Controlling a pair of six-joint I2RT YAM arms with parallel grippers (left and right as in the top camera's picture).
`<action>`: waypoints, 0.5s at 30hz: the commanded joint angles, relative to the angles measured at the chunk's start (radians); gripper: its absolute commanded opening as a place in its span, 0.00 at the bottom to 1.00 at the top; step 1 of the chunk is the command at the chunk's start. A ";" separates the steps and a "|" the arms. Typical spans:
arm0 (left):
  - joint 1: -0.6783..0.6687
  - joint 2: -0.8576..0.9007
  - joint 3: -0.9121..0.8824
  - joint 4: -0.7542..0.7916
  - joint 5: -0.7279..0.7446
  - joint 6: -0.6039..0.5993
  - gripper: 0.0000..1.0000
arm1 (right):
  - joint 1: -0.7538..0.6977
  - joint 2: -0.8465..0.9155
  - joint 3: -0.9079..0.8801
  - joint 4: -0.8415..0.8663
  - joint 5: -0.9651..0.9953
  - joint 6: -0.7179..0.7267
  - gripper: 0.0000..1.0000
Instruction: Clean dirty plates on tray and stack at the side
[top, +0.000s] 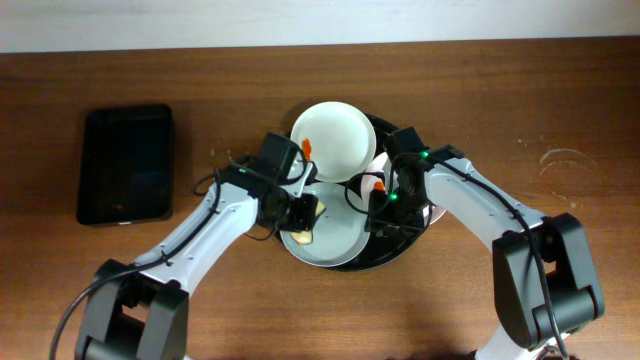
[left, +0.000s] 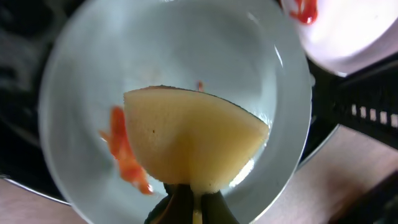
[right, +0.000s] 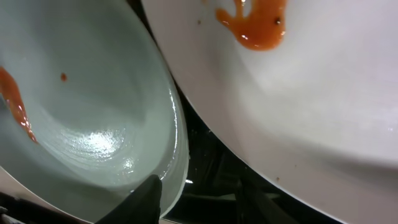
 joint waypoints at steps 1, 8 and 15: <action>-0.007 0.003 -0.007 0.013 0.027 -0.041 0.00 | 0.022 0.010 -0.009 0.006 0.001 0.133 0.39; -0.007 0.003 -0.011 0.013 0.003 -0.041 0.00 | 0.084 0.010 -0.015 0.018 0.021 0.258 0.30; -0.007 0.003 -0.013 0.013 0.000 -0.041 0.00 | 0.094 0.010 -0.047 0.036 0.058 0.322 0.26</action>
